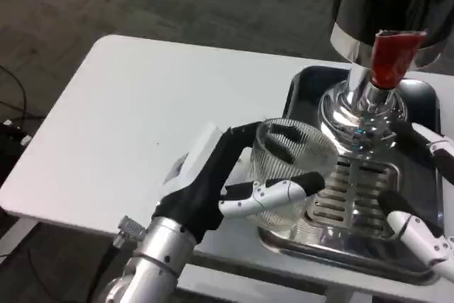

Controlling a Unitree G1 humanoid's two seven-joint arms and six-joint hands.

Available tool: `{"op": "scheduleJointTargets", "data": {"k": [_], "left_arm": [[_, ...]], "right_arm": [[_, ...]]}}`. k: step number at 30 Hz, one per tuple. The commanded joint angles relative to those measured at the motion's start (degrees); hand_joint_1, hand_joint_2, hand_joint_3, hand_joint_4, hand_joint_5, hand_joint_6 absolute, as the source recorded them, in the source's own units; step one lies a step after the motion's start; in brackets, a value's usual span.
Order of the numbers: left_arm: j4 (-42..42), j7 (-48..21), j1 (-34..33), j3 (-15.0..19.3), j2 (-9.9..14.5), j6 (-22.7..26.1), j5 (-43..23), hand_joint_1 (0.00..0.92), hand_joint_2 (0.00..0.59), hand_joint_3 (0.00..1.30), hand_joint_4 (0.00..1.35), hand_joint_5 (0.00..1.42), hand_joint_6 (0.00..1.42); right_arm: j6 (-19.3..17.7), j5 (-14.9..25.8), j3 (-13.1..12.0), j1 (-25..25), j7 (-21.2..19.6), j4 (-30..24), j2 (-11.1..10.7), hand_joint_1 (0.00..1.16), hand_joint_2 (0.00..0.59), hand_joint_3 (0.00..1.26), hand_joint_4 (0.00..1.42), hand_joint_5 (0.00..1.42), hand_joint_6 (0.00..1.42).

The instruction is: Grasp the cup under the faucet to collect the drink, then remove the cup.

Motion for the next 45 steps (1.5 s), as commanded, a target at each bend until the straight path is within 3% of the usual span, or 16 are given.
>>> {"op": "scheduleJointTargets", "data": {"k": [1, 16, 26, 45], "left_arm": [[2.8, 5.0, -1.9, -0.2, -1.4, -2.2, 1.3, 0.266, 0.258, 0.55, 0.64, 0.47, 0.25], [12.1, 15.4, -8.5, -4.6, -3.4, -4.0, 8.9, 0.230, 0.274, 0.54, 0.61, 0.44, 0.23], [12.9, 19.3, -9.6, -6.3, -4.3, -3.4, 11.5, 0.209, 0.281, 0.49, 0.56, 0.41, 0.20], [13.5, 12.0, -7.9, -8.6, -6.1, 2.7, 8.3, 0.160, 0.275, 0.41, 0.45, 0.39, 0.17]], "right_arm": [[-0.6, 1.3, -0.6, 0.8, -1.0, 1.0, 0.0, 0.35, 0.398, 0.14, 0.16, 0.06, 0.03], [-1.1, 3.2, -0.8, 0.9, -1.7, 2.7, -0.6, 0.35, 0.399, 0.14, 0.17, 0.06, 0.03], [-1.7, 4.7, -1.8, 0.6, -1.9, 3.9, -1.4, 0.36, 0.411, 0.14, 0.17, 0.06, 0.03], [-2.8, 5.7, -1.8, 1.6, -2.5, 4.3, -1.2, 0.36, 0.416, 0.14, 0.17, 0.07, 0.03]]}}
